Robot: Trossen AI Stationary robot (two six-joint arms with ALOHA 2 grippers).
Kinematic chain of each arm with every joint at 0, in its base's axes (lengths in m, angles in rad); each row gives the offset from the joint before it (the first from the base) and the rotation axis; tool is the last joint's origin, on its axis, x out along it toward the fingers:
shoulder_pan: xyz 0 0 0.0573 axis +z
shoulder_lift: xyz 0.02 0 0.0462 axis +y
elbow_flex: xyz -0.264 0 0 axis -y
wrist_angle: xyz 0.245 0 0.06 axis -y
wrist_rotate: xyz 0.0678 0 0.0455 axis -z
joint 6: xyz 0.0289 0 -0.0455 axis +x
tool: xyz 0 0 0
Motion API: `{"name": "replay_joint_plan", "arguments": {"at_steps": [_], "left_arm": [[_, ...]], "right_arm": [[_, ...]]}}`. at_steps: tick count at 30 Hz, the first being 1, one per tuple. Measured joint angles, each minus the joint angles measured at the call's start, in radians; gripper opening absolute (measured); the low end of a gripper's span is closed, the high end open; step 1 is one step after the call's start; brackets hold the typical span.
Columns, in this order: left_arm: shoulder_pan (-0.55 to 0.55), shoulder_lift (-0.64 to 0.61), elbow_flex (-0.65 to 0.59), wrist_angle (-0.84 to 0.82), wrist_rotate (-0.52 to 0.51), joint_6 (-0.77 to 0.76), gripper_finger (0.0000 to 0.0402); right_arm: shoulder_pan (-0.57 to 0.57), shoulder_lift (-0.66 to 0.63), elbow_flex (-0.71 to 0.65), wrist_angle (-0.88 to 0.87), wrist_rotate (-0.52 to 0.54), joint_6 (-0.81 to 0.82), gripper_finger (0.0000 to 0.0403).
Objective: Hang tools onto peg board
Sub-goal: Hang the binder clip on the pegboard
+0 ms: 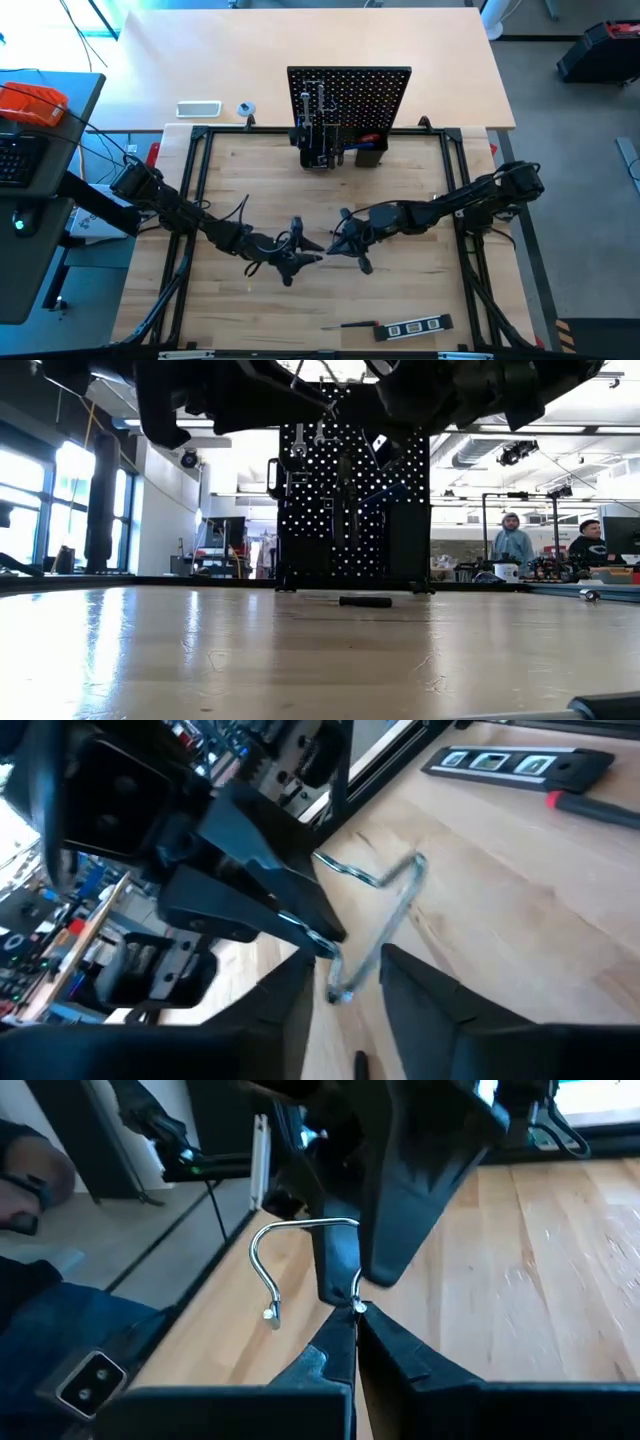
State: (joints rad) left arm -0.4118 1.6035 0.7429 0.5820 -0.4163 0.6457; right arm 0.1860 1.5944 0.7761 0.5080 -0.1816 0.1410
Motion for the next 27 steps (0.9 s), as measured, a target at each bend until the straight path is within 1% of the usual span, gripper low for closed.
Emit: {"name": "replay_joint_plan", "arguments": {"at_steps": [7,9,15,18,27], "left_arm": [[-0.008,-0.013,0.000,0.008,0.028,0.022,0.0020],[-0.007,-0.023,0.000,0.010,0.048,0.025,0.0006],[0.002,-0.057,-0.001,0.008,0.128,0.021,0.0005],[0.000,-0.068,-0.001,0.021,0.157,0.021,0.0002],[-0.001,-0.067,-0.001,0.001,0.150,0.005,0.0001]], "right_arm": [[0.003,0.000,0.000,0.034,-0.062,0.005,0.0000],[0.005,0.001,0.000,0.037,-0.064,0.009,0.0000],[0.005,0.000,0.002,0.049,-0.079,0.016,0.0001],[0.005,0.001,-0.002,0.024,-0.079,0.017,0.0002],[0.005,0.001,-0.001,0.005,-0.048,0.041,0.0001]]}}
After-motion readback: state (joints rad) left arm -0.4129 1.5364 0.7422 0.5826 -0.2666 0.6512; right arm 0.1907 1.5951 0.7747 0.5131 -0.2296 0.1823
